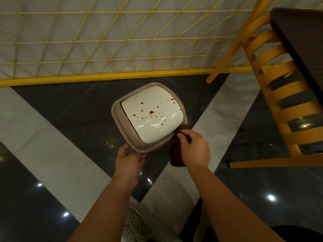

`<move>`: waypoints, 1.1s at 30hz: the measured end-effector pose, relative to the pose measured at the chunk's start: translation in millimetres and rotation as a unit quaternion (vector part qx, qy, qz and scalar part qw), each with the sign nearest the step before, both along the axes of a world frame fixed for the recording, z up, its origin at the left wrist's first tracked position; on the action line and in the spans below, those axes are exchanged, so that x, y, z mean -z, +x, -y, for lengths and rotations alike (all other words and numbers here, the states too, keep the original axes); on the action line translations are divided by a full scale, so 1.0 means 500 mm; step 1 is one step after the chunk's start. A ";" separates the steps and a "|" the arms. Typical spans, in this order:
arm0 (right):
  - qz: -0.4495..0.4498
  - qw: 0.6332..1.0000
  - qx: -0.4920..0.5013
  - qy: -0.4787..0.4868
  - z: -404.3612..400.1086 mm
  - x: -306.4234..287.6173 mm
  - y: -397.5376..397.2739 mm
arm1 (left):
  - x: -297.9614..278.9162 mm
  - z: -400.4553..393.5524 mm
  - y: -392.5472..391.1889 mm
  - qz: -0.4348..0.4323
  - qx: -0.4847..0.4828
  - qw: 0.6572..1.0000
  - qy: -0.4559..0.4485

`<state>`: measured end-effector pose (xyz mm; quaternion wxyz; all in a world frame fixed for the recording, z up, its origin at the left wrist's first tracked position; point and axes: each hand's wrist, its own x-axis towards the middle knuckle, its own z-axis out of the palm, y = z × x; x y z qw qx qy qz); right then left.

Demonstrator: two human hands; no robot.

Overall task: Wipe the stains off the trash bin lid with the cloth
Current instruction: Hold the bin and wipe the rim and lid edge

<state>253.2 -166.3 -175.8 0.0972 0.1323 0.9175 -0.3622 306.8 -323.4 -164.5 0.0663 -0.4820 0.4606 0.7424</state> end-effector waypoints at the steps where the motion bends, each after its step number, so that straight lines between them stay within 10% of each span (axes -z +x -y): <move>1: 0.005 1.000 0.008 0.003 0.004 -0.004 -0.001 | -0.001 -0.003 -0.001 -0.003 0.000 1.000 -0.004; 7: 0.048 0.977 -0.208 0.028 0.079 0.001 0.098 | 0.001 -0.005 0.001 0.001 0.008 1.000 -0.020; 12: 0.046 0.996 0.038 -0.063 -0.017 0.009 0.062 | -0.005 0.041 0.009 -0.009 -0.054 0.998 -0.009; 33: -0.026 0.958 0.202 -0.202 0.025 -0.010 0.058 | 0.027 -0.072 -0.020 -0.004 -0.092 0.993 0.073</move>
